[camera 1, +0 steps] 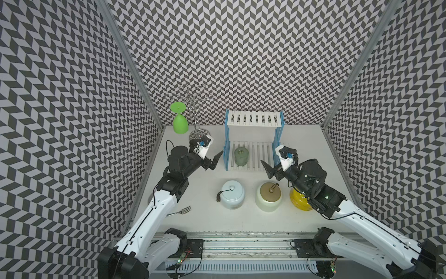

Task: Remove the tea canisters from the shelf
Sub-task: Pick up the tea canister from the shelf.

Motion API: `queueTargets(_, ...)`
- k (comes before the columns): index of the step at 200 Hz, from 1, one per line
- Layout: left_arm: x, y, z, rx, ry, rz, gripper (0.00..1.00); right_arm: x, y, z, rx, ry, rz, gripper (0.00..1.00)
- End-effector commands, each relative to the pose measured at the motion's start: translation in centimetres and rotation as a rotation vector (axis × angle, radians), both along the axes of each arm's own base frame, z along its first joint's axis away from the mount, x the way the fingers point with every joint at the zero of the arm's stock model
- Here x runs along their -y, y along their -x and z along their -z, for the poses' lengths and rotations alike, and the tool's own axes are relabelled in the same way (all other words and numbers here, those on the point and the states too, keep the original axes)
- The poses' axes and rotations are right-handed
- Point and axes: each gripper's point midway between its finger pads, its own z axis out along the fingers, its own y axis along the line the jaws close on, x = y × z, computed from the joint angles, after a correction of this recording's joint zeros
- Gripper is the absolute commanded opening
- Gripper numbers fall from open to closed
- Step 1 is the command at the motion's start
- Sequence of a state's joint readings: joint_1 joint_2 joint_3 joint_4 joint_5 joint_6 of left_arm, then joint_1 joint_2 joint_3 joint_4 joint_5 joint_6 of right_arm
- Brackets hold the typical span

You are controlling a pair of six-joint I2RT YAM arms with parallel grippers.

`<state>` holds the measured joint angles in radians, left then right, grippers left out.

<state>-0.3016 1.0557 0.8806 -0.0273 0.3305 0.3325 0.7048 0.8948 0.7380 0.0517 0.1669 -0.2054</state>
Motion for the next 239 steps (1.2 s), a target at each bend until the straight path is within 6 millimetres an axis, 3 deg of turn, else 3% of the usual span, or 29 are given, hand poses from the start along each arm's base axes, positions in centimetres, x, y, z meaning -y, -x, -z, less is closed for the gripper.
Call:
queueTargets(1, 2.1, 0.5, 1.0, -0.075, -0.091, 0.113, 1.0, 1.9, 0.0, -0.3, 0.047, -0.001, 0.068, 0.99)
queueTargets(35, 4.6, 0.0, 1.0, -0.079, -0.191, 0.217, 1.0, 3.9, 0.7, -0.1, 0.117, -0.016, 0.13, 1.0)
queueTargets(120, 7.8, -2.2, 2.3, -0.164, -0.335, 0.378, 1.0, 7.4, 1.8, -0.6, 0.219, -0.065, 0.259, 1.0)
queueTargets(180, 9.6, -4.0, 6.4, -0.295, -0.531, 0.464, 1.0, 9.0, 2.3, -0.7, 0.268, -0.072, 0.324, 1.0)
queueTargets(210, 10.5, -5.3, 7.3, -0.3, -0.601, 0.481, 1.0, 9.5, 2.6, -0.8, 0.291, -0.082, 0.336, 1.0)
queueTargets(239, 11.1, -5.9, 9.6, -0.307, -0.711, 0.502, 1.0, 9.5, 2.7, -0.7, 0.296, -0.085, 0.335, 1.0)
